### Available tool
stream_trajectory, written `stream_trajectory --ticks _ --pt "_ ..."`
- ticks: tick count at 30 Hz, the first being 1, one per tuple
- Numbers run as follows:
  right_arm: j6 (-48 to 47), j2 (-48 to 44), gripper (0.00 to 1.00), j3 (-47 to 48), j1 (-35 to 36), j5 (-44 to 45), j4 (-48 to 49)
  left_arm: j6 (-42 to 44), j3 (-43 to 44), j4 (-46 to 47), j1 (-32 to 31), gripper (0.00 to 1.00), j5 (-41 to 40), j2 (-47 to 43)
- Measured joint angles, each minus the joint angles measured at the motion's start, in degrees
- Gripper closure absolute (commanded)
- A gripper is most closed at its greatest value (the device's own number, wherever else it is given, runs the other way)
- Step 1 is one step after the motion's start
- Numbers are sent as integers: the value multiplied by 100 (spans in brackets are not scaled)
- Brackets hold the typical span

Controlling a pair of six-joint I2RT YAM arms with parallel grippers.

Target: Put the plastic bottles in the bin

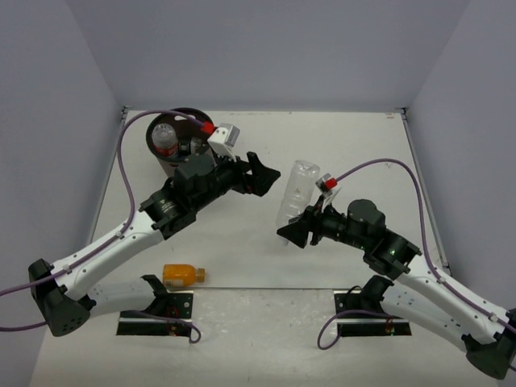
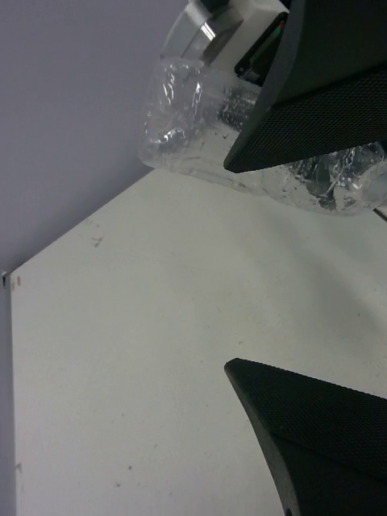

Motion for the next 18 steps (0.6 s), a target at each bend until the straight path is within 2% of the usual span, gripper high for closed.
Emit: stream_trajectory --ticks 5,9,18 --pt "-2 423 100 115 -40 120 -311 35 0 -44 4 0 -8 -172" --pt "-197 804 100 342 -50 -118 -384 98 0 100 4 0 576 -36" --pt "-572 907 100 450 -61 -774 -399 157 0 534 -33 0 1518 601"
